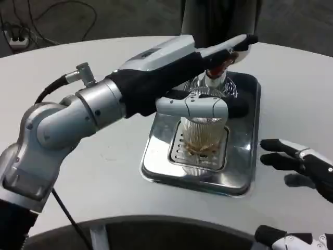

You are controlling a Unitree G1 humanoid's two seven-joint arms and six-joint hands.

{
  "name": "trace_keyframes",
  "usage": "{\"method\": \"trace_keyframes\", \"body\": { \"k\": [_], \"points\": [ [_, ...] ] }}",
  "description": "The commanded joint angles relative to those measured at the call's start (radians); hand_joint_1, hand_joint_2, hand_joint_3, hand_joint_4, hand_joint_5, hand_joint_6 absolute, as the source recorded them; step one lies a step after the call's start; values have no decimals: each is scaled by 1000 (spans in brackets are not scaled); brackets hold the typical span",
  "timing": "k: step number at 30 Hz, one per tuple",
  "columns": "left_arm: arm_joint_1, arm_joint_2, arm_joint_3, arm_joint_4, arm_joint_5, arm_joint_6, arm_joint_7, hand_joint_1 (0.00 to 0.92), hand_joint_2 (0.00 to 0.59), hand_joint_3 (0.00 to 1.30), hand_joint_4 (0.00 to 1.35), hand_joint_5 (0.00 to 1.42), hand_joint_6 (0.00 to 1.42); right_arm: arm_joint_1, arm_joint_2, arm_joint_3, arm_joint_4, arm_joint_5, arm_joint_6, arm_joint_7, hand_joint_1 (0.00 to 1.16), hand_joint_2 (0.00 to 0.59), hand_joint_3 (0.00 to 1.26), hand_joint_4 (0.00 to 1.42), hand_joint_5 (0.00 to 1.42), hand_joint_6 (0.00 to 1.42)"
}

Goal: Grasp the cup under the faucet to collect the drink, then remove the cup.

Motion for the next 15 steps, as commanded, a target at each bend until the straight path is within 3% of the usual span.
{"method": "trace_keyframes", "body": {
  "k": [1, 8, 15],
  "points": [
    [48, 14, -42, 32, 37, 23, -42, 0, 59, 19, 27, 115, 47, -83, 70, 42, 111, -10, 10, -31, 862, 182, 161, 208, 184, 219],
    [46, 14, -44, 37, 41, 24, -37, 0, 58, 19, 27, 115, 46, -181, 154, 88, 252, -26, -31, -68, 876, 175, 144, 194, 198, 261],
    [40, 4, -54, 55, 49, 28, -26, 0, 58, 18, 26, 114, 45, -334, 288, 187, 457, -117, -103, -183, 894, 158, 153, 152, 173, 270]
  ]
}}
